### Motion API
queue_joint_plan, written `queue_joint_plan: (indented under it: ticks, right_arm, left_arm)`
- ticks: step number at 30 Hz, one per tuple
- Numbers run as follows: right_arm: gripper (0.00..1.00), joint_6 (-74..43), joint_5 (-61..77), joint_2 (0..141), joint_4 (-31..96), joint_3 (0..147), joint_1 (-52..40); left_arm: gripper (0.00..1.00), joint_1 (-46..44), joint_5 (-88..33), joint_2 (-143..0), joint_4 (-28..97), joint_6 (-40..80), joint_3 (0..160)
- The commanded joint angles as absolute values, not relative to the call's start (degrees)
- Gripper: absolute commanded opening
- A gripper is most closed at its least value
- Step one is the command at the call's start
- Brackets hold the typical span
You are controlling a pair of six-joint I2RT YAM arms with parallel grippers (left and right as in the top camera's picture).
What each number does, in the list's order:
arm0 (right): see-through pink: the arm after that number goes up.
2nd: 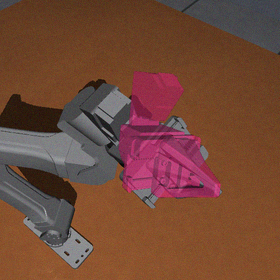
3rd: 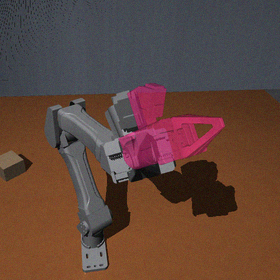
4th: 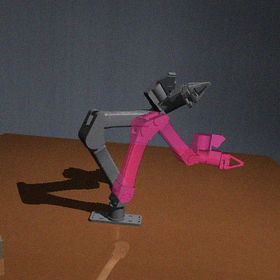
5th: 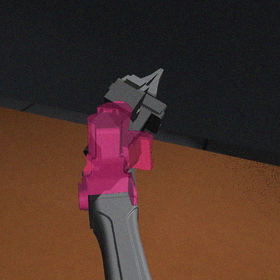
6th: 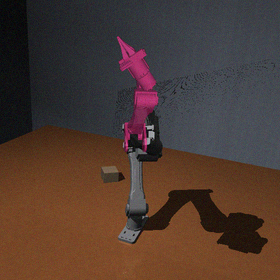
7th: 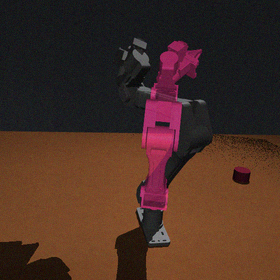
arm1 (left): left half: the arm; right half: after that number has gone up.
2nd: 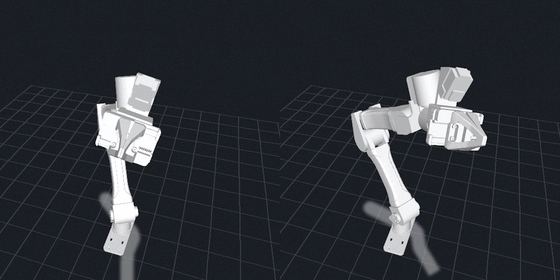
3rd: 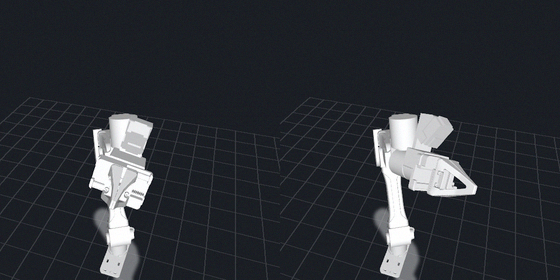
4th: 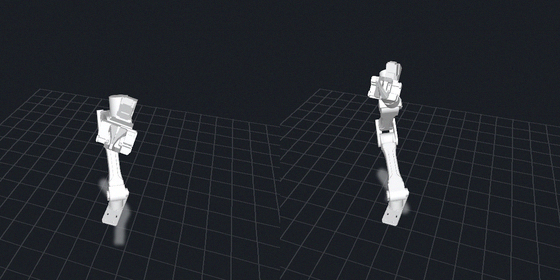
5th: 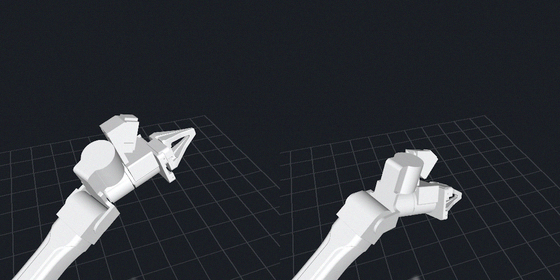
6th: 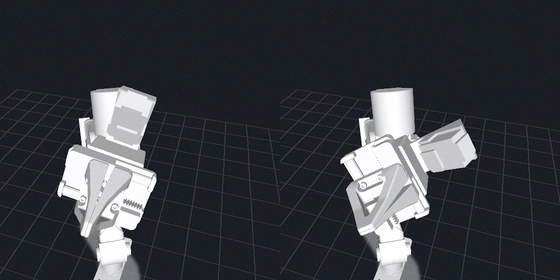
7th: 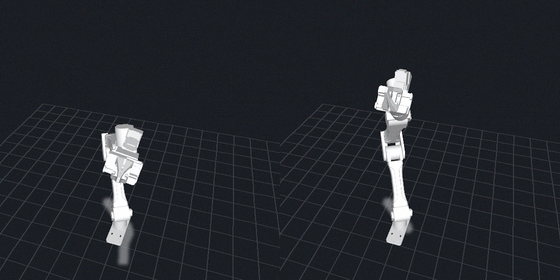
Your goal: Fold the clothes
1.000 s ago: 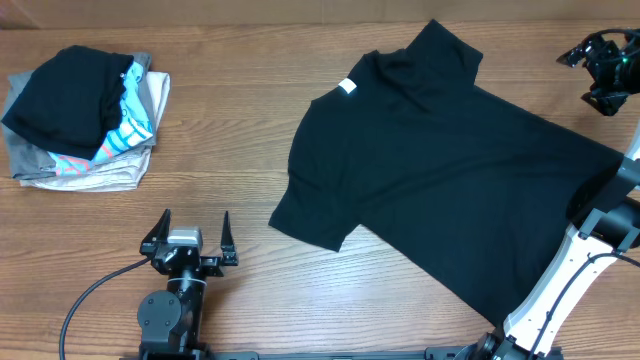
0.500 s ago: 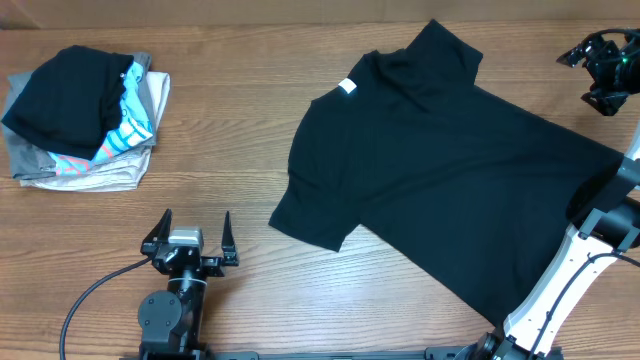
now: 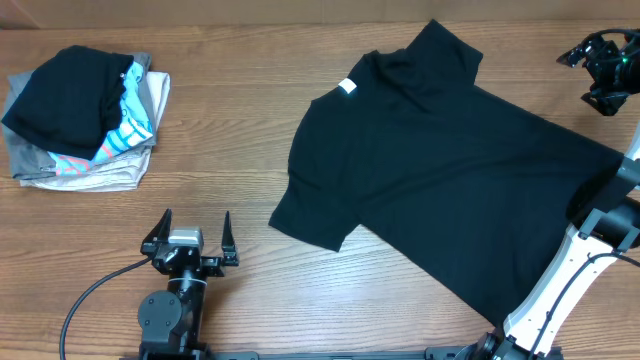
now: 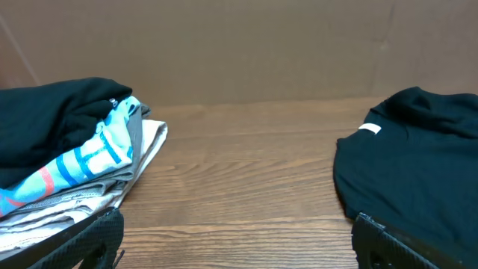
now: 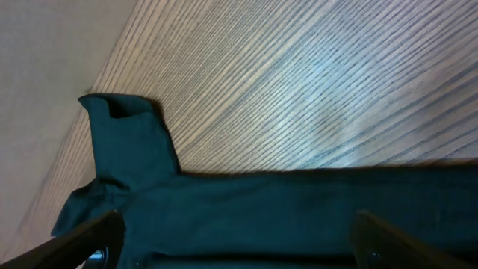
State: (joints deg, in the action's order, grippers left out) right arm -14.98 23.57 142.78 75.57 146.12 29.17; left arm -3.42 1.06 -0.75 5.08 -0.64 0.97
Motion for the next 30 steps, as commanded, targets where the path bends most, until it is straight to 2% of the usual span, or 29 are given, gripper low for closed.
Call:
queue_joint_plan:
  ticks: [1,19,22,25,30]
  right_arm:
    - [1.00,-15.0,23.9,140.5,75.3,147.0,29.2]
    - [1.00,-15.0,23.9,140.5,75.3,147.0,29.2]
    - [1.00,-15.0,23.9,140.5,75.3,147.0,29.2]
    - [1.00,-15.0,23.9,140.5,75.3,147.0,29.2]
    - [1.00,-15.0,23.9,140.5,75.3,147.0,29.2]
  left_arm:
    - [1.00,-3.8,0.4,-0.4,4.9,-1.7,0.6]
    - [1.00,-3.8,-0.8,-0.4,3.7,-1.2,0.8]
    - [1.00,-3.8,-7.0,-0.4,6.5,-0.1,5.1]
    - [1.00,-3.8,-6.9,-2.0,12.0,1.3,13.0]
    - [1.00,-3.8,-5.9,-14.0,20.0,1.3,30.2]
